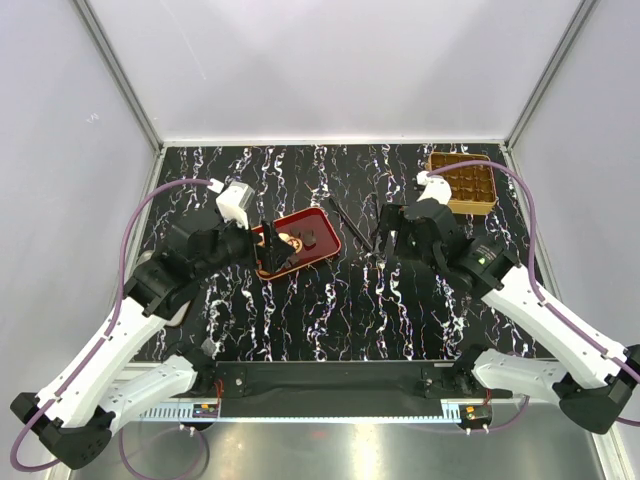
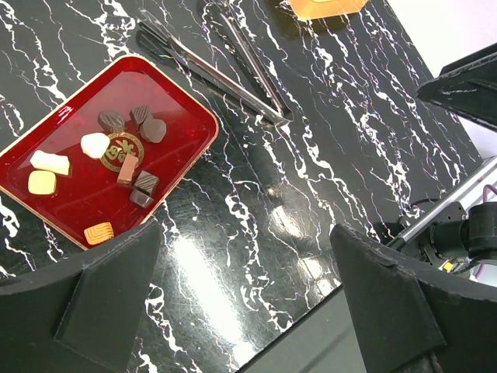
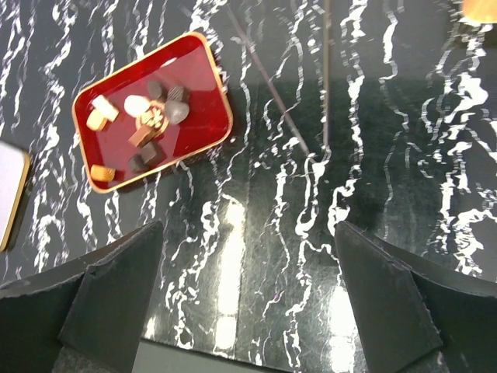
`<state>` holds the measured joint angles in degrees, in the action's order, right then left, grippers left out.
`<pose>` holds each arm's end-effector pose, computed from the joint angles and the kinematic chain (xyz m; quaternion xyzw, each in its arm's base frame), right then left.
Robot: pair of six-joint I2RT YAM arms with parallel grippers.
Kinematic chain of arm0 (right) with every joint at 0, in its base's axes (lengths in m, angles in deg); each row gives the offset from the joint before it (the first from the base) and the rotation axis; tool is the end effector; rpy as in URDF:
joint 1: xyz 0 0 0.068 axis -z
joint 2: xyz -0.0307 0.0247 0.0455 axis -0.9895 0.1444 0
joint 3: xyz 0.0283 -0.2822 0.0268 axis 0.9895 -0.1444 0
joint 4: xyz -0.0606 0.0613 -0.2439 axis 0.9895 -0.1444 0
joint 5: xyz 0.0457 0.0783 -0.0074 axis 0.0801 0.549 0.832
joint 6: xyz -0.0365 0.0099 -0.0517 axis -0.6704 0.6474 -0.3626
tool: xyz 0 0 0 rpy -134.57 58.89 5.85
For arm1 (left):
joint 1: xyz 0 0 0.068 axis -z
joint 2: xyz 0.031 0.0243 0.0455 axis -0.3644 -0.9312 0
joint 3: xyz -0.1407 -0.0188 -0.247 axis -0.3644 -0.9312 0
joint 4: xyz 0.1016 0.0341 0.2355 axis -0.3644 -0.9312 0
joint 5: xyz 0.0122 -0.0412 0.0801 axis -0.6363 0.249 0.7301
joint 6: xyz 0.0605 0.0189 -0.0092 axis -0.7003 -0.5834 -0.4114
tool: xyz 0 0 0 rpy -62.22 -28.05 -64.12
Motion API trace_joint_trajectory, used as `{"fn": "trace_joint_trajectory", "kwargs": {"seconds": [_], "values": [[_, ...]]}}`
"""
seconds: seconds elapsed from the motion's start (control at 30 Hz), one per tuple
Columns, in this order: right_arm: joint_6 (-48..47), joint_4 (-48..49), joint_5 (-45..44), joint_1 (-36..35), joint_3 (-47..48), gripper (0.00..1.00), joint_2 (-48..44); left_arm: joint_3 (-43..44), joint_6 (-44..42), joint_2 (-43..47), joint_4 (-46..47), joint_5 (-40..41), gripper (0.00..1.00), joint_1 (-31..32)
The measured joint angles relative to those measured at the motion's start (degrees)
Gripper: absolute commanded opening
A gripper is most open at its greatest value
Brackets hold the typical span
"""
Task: Pack the chocolate
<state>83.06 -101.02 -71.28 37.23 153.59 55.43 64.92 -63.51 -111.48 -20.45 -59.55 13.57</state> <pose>0.1675 0.1383 0.3698 -0.0017 0.8809 0.1427 0.4513 0.1409 -0.1053 0.3717 0.1341 0.8266 -0.2968 0.4589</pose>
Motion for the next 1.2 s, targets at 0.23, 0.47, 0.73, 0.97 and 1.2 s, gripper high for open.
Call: {"fn": "trace_joint_trajectory", "kwargs": {"seconds": [0.23, 0.47, 0.73, 0.97, 1.2], "values": [[-0.3, -0.4, -3.7, 0.0, 0.0, 1.00, -1.0, 0.0, 0.0, -0.2, -0.2, 0.9, 0.99, 0.0], [-7.0, -0.3, -2.7, 0.0, 2.6, 1.00, 3.7, -2.4, 0.0, 1.3, 0.8, 1.7, 0.99, 0.0], [-14.8, 2.6, -0.7, 5.0, 5.4, 1.00, 19.6, -3.8, -1.4, 2.9, 0.0, 3.7, 0.99, 0.0], [-19.7, 9.1, 6.4, 11.3, 5.4, 1.00, 31.1, -6.0, -1.6, 6.0, -0.2, 4.2, 0.99, 0.0], [-22.9, 17.3, 12.6, 16.1, 5.6, 1.00, 40.2, -6.8, -2.0, 7.3, -0.3, 4.4, 0.99, 0.0]]}}
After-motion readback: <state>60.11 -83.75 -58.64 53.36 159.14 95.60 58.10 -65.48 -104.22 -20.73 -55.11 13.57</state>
